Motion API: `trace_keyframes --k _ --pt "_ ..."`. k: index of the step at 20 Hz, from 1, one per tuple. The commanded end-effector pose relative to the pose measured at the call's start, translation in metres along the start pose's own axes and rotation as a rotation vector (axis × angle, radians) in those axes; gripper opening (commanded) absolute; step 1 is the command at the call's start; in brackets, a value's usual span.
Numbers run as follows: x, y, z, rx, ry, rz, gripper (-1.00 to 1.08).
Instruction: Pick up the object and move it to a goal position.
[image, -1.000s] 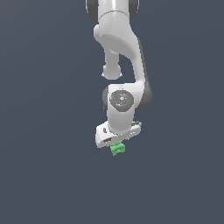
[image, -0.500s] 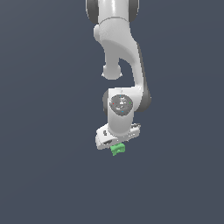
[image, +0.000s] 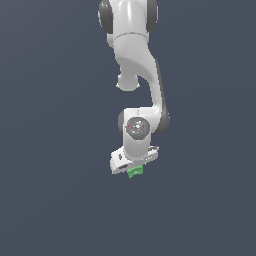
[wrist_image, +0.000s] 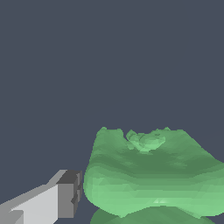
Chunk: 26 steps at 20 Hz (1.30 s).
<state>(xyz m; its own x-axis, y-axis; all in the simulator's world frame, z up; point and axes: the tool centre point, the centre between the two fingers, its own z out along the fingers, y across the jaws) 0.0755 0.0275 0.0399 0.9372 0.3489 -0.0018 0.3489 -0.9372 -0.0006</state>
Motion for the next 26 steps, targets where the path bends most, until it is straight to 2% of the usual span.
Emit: trace_keyframes --k 1,16,26 --pt "0.001 0.000 0.000 -0.001 0.002 0.000 -1.00" --pt "-0.001 -0.002 -0.005 -0.001 0.002 0.000 -1.00" --pt "-0.016 -0.020 -0.045 -0.001 0.001 0.000 -1.00"
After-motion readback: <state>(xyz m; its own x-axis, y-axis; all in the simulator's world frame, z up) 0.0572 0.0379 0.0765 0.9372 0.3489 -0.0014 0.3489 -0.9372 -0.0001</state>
